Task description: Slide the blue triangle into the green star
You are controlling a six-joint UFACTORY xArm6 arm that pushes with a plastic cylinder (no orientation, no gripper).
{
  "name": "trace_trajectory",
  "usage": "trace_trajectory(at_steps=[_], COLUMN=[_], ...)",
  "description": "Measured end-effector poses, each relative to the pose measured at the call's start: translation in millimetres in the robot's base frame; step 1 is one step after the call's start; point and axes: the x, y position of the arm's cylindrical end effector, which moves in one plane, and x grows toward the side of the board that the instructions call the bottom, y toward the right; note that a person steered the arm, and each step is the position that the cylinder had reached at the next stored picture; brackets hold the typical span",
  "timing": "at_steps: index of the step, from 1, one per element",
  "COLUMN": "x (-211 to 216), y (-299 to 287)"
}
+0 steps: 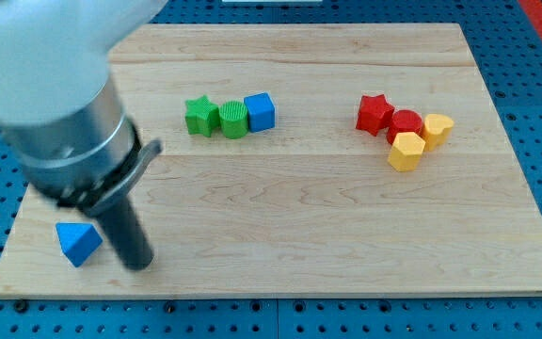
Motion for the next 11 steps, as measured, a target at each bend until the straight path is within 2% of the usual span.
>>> trace_trajectory(at_steps=[1, 3, 4, 5, 6, 7, 8, 9, 10, 11], x=[3.5, -80.4, -76.4, -95.9, -132.6, -156.5, -133.9, -147.5, -174.7, -183.4], y=[-56.0, -49.6, -84.8, -92.1, -28.7, -29.2, -95.6, -77.2, -19.0, 13.2])
